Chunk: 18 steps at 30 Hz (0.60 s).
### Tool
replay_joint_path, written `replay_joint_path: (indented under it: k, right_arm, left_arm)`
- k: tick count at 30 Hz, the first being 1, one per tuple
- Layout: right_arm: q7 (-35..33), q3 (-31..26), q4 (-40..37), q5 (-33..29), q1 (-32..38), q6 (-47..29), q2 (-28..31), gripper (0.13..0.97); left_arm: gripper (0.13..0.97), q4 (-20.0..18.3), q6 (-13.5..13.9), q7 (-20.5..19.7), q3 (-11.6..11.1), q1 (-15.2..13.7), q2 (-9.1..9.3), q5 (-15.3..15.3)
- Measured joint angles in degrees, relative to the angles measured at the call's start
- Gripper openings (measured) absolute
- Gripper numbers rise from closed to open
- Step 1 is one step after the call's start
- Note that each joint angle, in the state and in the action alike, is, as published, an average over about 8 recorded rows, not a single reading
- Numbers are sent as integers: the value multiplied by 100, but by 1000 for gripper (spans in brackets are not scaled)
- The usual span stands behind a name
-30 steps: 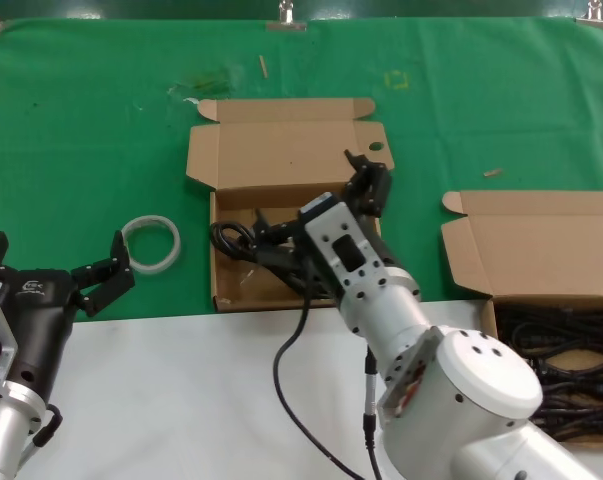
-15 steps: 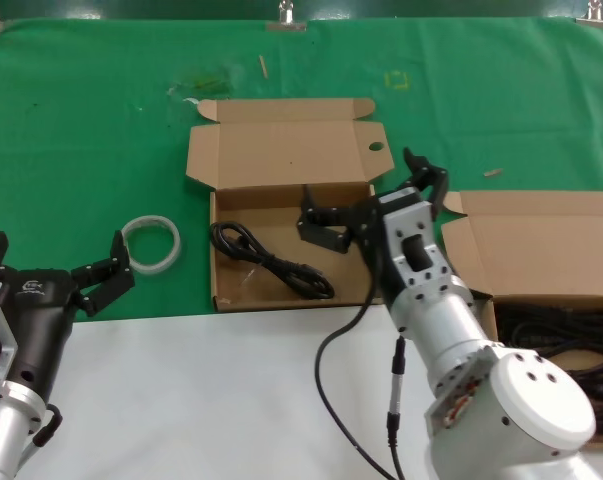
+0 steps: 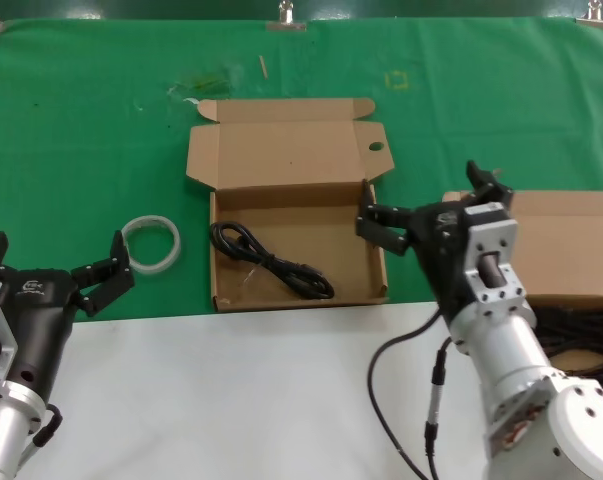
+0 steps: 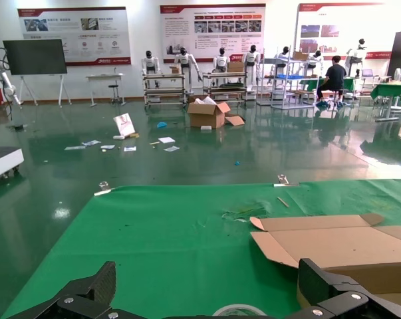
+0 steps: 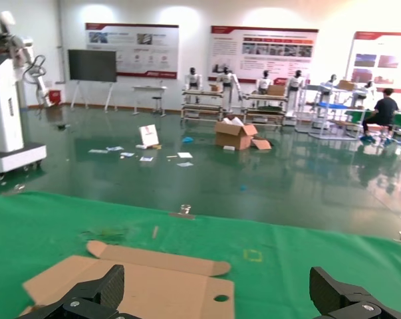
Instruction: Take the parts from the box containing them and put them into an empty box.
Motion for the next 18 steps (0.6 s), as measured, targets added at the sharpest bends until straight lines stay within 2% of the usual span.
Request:
replay_joint_path:
  k: [18]
  right_arm:
    - [1731,1406,342,-1303,-925,-914,0,966]
  left_arm:
    - [966,0,0,-1,0,0,0,0]
